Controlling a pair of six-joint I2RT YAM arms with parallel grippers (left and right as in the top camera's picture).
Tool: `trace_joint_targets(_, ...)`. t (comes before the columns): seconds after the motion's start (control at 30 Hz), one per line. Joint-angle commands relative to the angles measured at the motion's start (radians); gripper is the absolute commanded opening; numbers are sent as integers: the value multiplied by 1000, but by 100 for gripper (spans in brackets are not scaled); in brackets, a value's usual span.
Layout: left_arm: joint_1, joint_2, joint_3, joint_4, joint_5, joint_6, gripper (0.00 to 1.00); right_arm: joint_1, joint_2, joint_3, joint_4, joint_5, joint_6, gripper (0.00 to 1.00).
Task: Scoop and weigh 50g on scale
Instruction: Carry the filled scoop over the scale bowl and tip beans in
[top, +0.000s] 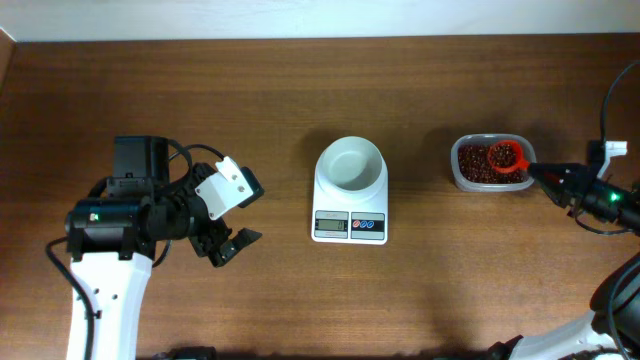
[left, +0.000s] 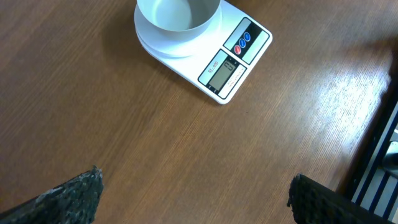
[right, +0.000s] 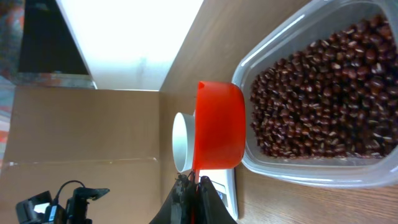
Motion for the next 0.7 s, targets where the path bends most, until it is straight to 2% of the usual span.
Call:
trace_joint_targets(0.0, 2, -6, 11, 2, 22, -13, 99, -3, 11, -6, 0, -66, -39, 4)
trace_joint_targets(0.2, 2, -6, 11, 2, 22, -13, 99, 56, 11, -6, -15, -78, -48, 4)
trace_joint_targets(0.4, 2, -6, 11, 2, 22, -13, 99, 274, 11, -6, 0, -85, -44, 4)
trace_joint_targets(0.5, 2, -6, 11, 2, 22, -13, 99, 374, 11, -6, 34, -149, -43, 4)
trace_joint_targets(0.67, 2, -6, 11, 2, 22, -13, 99, 511, 11, -6, 170, -148, 120, 4)
